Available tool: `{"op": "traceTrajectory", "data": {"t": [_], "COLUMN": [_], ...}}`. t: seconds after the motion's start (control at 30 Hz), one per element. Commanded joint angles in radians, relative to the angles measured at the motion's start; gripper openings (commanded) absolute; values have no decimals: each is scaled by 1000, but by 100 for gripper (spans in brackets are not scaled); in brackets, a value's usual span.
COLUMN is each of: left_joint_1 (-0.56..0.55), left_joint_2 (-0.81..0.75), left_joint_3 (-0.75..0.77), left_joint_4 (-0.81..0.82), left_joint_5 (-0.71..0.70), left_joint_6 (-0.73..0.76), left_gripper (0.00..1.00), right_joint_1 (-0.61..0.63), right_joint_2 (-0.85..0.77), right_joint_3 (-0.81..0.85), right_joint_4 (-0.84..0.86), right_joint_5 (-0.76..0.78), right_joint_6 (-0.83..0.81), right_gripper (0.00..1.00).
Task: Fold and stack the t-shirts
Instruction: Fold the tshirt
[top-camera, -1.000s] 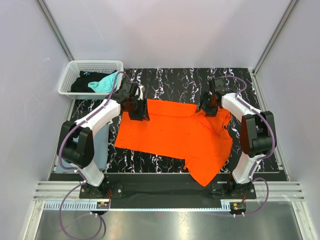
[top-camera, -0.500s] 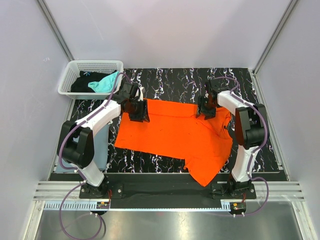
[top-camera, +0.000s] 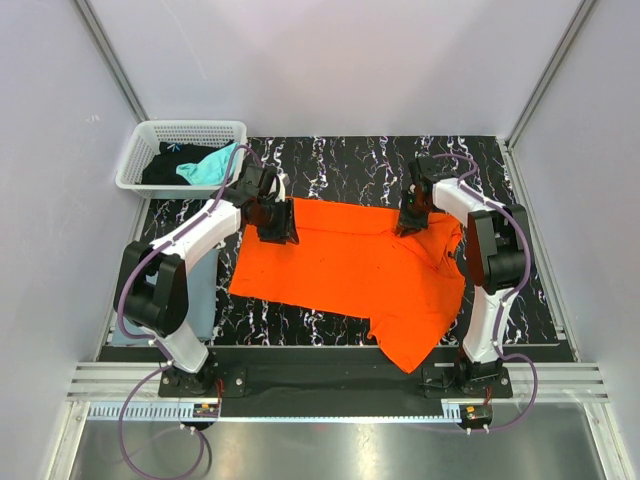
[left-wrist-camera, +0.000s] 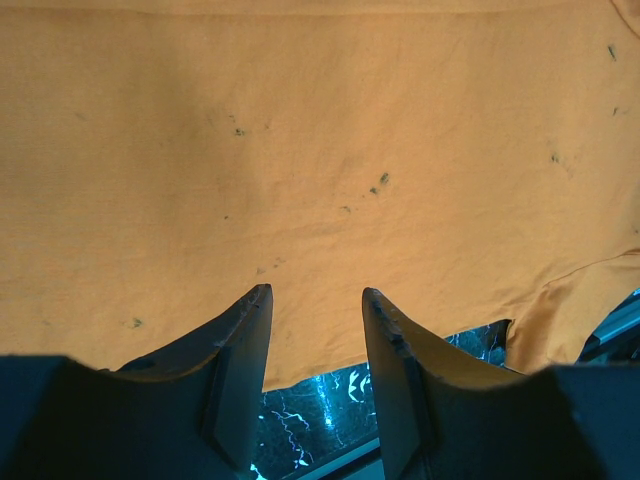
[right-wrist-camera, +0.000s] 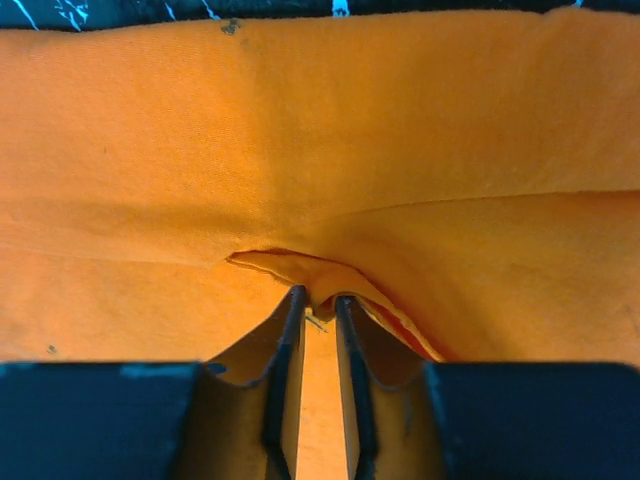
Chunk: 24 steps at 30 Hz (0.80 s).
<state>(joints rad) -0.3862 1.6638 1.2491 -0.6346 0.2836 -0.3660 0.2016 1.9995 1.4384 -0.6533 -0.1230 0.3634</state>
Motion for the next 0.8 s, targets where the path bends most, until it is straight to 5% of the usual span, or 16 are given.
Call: {"op": "traceTrajectory", "data": {"t": [0.0, 0.2, 0.77], "left_joint_1": [7, 10, 112], "left_joint_2": [-29, -22, 30], "left_joint_3": [-7, -4, 61], "left_joint_4": [19, 19, 19], "left_joint_5": [22, 17, -12], "left_joint_6": [12, 10, -13], "left_gripper": [46, 46, 46], "right_joint_1": [1, 1, 33], "right_joint_2": [12, -33, -165], "right_joint_3": [36, 13, -130], "right_joint_4": [-17, -57, -78], "right_joint_5": [6, 19, -89], "right_joint_6": [25, 23, 189], "right_gripper": [19, 0, 0]}}
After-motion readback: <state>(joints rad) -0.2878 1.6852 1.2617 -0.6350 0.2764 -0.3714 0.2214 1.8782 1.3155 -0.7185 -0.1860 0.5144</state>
